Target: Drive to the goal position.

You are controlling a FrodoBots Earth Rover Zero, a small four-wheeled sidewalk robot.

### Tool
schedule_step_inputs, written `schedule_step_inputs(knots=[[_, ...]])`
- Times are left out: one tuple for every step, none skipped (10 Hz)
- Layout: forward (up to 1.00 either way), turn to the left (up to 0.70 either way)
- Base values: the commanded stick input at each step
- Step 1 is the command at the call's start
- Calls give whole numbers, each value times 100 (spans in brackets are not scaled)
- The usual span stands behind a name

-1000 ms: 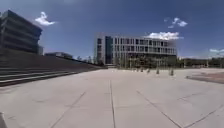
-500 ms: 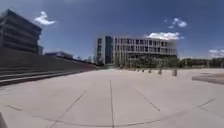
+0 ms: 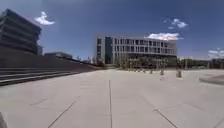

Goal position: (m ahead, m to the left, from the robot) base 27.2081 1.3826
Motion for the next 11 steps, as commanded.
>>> schedule_step_inputs(knots=[[100,14],[100,27],[100,3],[100,0],[100,0],[100,0],[100,0],[100,0],[100,0],[100,0],[100,0]])
